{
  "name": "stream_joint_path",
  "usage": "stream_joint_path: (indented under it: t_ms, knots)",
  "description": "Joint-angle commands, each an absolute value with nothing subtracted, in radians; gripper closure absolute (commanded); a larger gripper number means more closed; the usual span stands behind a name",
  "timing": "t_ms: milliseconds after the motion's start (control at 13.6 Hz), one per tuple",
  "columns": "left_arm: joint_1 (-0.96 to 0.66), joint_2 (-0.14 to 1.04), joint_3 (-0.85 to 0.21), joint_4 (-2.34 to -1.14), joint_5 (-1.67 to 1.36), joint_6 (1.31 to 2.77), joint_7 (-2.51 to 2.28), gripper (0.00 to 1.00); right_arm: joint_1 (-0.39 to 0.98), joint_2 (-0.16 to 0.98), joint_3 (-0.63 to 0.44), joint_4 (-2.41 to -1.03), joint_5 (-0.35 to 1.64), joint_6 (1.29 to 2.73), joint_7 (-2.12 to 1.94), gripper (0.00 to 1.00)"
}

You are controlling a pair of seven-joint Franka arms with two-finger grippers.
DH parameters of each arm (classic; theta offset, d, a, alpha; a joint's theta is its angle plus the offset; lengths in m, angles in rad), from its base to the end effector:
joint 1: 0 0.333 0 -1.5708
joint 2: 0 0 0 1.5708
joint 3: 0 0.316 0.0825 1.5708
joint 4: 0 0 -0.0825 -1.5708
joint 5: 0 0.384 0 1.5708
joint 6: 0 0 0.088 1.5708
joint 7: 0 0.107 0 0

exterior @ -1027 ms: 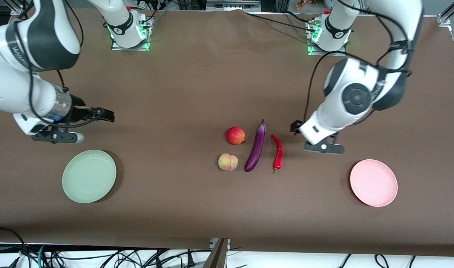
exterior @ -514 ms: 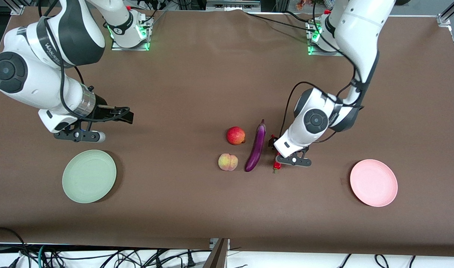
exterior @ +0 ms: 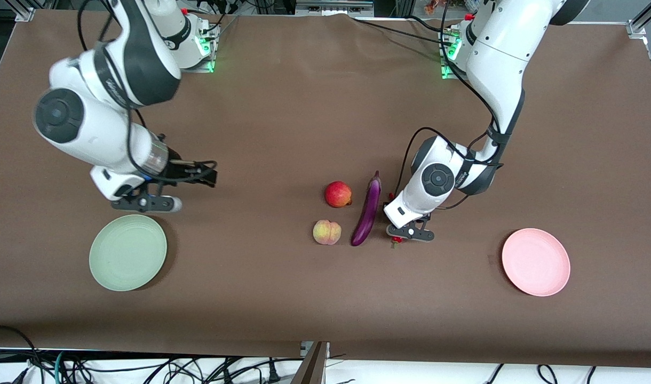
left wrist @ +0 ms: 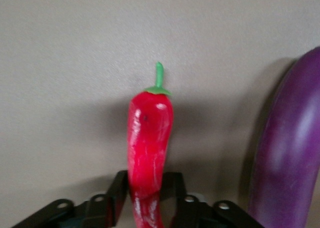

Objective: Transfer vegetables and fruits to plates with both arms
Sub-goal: 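Grasp the red chili with the left gripper while the right gripper reaches, then carry the chili to the pink plate while the right gripper grasps pomegranate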

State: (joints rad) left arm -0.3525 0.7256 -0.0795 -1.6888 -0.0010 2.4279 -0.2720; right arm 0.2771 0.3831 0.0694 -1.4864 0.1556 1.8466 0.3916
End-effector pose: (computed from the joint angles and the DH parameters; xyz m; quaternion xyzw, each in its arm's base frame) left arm 0.6180 -0.2790 0.1781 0.9972 -0.0694 -0.0019 0.0277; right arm 0.6298 0.2335 0.4539 -0.9950 0.0468 0.0419 0.0776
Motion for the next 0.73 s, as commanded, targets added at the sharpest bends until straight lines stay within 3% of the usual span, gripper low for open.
stream_joint_path:
  t_ms: [0,367,514,660]
  knots:
    - [-0.344,0.658,-0.043,-1.677,0.018,2.321,-0.272,1.0,0.342,0.439,0.066,-1.488,0.202,1.94,0.504,0.0]
    - [-0.327,0.548,0.122,-1.661,0.035,2.171,-0.163,1.0,0.509,0.563,0.064,-1.488,0.172,2.192,0.753,0.0]
    - [-0.316,0.555,0.223,-1.634,0.104,2.169,0.001,1.0,0.55,0.612,0.064,-1.488,0.155,2.274,0.81,0.0]
    - [-0.235,0.59,0.244,-1.614,0.107,2.19,0.104,1.0,0.603,0.662,0.058,-1.488,0.149,2.37,0.874,0.0]
